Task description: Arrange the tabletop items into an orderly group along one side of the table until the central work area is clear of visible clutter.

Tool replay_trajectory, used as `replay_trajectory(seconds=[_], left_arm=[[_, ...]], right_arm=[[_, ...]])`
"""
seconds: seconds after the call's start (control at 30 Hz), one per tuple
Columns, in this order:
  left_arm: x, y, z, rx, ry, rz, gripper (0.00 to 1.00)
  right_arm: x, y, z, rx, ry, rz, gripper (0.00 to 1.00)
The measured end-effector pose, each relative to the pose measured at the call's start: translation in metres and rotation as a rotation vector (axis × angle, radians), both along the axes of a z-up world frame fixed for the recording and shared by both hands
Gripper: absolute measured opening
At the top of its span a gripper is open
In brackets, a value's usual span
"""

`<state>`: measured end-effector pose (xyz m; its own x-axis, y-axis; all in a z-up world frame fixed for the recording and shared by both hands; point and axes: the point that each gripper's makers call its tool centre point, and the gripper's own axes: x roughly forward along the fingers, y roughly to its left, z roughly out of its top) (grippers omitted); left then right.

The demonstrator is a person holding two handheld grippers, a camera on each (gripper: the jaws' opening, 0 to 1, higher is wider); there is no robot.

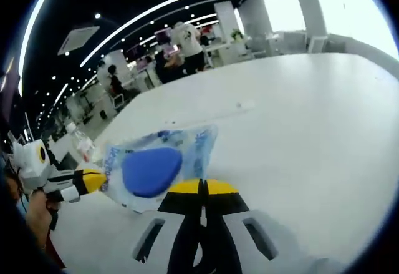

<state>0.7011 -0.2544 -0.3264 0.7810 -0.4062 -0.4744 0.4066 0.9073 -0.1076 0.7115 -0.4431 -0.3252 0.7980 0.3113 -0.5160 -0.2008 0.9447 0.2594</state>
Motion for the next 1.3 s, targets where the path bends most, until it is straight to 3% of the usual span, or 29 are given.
replay_trajectory(seconds=[0.4, 0.67, 0.8, 1.03, 1.23, 1.3], left_arm=[[0.017, 0.002, -0.017, 0.004, 0.033, 0.063, 0.00], [0.031, 0.009, -0.025, 0.084, 0.010, 0.135, 0.00], [0.031, 0.005, -0.035, 0.032, 0.057, 0.155, 0.00], [0.033, 0.010, -0.041, 0.032, 0.057, 0.207, 0.00], [0.036, 0.011, -0.048, 0.034, 0.067, 0.225, 0.00], [0.039, 0.016, -0.046, 0.012, 0.049, 0.292, 0.00]], right_arm=[[0.025, 0.004, -0.027, -0.029, 0.029, 0.009, 0.01], [0.033, 0.012, -0.040, -0.025, 0.050, 0.017, 0.01], [0.037, 0.006, -0.044, -0.041, 0.053, 0.002, 0.01], [0.040, 0.007, -0.054, -0.015, 0.081, 0.034, 0.01], [0.045, 0.006, -0.054, -0.014, 0.068, 0.041, 0.02], [0.040, 0.005, -0.060, -0.024, 0.101, 0.035, 0.03]])
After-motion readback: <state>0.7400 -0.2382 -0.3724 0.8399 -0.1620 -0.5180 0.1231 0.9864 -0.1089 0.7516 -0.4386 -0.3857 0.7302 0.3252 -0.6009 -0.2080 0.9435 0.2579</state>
